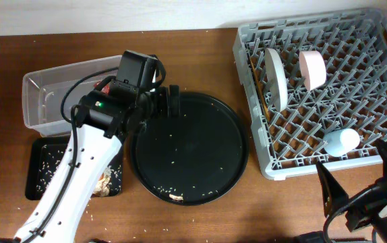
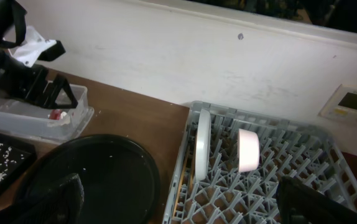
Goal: Sort waste into correct bins and load items into the dishwasher rack
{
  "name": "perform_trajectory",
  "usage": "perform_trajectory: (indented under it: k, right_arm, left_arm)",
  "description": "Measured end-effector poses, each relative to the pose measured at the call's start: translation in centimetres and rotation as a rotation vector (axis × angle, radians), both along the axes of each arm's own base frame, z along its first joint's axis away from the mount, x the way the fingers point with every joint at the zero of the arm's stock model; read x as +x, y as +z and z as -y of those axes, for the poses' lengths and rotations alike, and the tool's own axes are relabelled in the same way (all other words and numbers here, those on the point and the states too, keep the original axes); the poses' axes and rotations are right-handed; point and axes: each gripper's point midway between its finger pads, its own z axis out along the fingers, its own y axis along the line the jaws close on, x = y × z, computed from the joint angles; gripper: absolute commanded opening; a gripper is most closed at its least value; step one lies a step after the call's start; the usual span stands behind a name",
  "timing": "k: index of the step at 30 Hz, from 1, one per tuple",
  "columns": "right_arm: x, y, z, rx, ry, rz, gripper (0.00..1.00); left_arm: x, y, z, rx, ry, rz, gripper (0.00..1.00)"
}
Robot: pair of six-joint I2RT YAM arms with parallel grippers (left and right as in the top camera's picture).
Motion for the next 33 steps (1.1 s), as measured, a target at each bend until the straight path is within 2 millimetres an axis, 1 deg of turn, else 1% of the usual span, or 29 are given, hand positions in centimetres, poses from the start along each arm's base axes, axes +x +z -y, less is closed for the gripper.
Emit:
perform_trajectory:
  k: [1,2,3,4,5,6,7,9,10,12,15,16,17,18,19,20,21,22,23,24,26,27,29,30,31,32,33]
  right_arm:
    - [0.0,0.0,0.0,0.0,0.0,0.0,0.98]
    - [0.0,0.0,0.0,0.0,0.0,0.0,0.98]
    - [0.0,0.0,0.0,0.0,0.0,0.0,0.98]
    - [0.0,0.0,0.0,0.0,0.0,-0.001,0.98]
    - [0.0,0.0,0.0,-0.001,0.0,0.0,0.98]
    - [0.0,0.0,0.0,0.0,0.0,0.0,0.98]
    - [0.0,0.0,0.0,0.0,0.0,0.0,0.98]
    - [0.0,0.0,0.0,0.0,0.0,0.0,0.98]
    - [0.0,0.0,0.0,0.0,0.0,0.0,0.98]
    - [0.0,0.0,0.0,0.0,0.0,0.0,0.98]
    - [0.0,0.0,0.0,0.0,0.0,0.002,0.98]
    - [0.0,0.0,0.0,0.0,0.0,0.0,0.98]
    - [0.0,0.0,0.0,0.0,0.0,0.0,0.98]
    - [0.0,0.0,0.0,0.0,0.0,0.0,0.98]
    - [0.0,0.1,0.0,0.001,0.0,0.003,0.98]
    - [0.0,0.0,0.0,0.001,0.0,0.001,0.98]
    - [0.0,0.0,0.0,0.0,0.0,0.0,0.98]
    - [0.0,0.1,0.0,0.0,0.0,0.003,0.98]
    - [0.0,0.0,0.0,0.001,0.0,0.002,0.98]
    - [0.0,0.0,0.0,0.001,0.0,0.001,0.98]
    - [0.0,0.0,0.0,0.0,0.0,0.001,0.98]
    - [0.0,0.0,0.0,0.0,0.0,0.001,0.98]
    - [0.0,0.1,0.0,0.0,0.0,0.003,0.98]
    - [0.0,0.0,0.0,0.0,0.0,0.001,0.98]
    - [0.0,0.0,0.0,0.001,0.0,0.0,0.98]
    - [0.0,0.0,0.0,0.0,0.0,0.001,0.98]
    - [0.0,0.0,0.0,0.0,0.0,0.002,0.98]
  left_arm:
    - [-0.4,-0.1,0.4,-0.019,-0.019,-0.017,0.99]
    - [-0.4,-0.2,0.4,-0.018,-0.022,-0.021,0.99]
    - [-0.3,-0.1,0.4,-0.015,-0.018,-0.012,0.99]
    - [0.4,0.4,0.4,-0.018,-0.011,0.022,0.99]
    - [1.6,1.3,0.6,-0.027,0.0,0.083,0.99]
    - [2.2,2.1,0.7,-0.023,-0.014,0.13,0.99]
    - [2.9,3.6,0.8,-0.014,-0.045,0.205,0.99]
    - [2.5,6.1,0.5,0.027,-0.106,0.3,0.99]
    - [2.0,7.4,0.2,0.051,-0.138,0.344,0.99]
    - [1.2,9.2,-0.5,0.073,-0.158,0.4,0.99]
    - [-0.3,12.3,-3.0,0.071,-0.114,0.486,0.99]
    - [-1.8,12.8,-4.5,0.069,-0.087,0.514,0.99]
    - [-3.3,12.8,-5.9,0.064,-0.059,0.548,0.99]
    - [-3.7,12.7,-6.6,0.057,-0.042,0.58,0.99]
    - [-4.3,11.7,-7.4,0.048,-0.027,0.6,0.99]
    - [-6.3,9.5,-9.0,0.052,0.002,0.596,0.99]
    - [-7.2,9.6,-9.4,0.032,0.005,0.65,0.99]
    - [-9.4,9.1,-10.2,0.022,0.022,0.704,0.99]
    - [-10.3,8.9,-10.5,0.014,0.026,0.739,0.99]
    - [-11.2,7.5,-10.8,0.013,0.03,0.736,0.99]
    - [-12.0,5.3,-11.1,0.013,0.036,0.723,0.99]
    - [-12.4,4.6,-11.3,0.012,0.041,0.728,0.99]
    - [-13.1,4.2,-11.4,0.011,0.046,0.752,0.99]
    - [-13.5,3.6,-11.4,0.009,0.045,0.758,0.99]
    - [-13.6,3.2,-11.4,0.007,0.042,0.758,0.99]
    - [-13.6,2.3,-11.3,0.005,0.038,0.754,0.99]
    - [-13.5,2.2,-11.3,0.002,0.036,0.773,0.99]
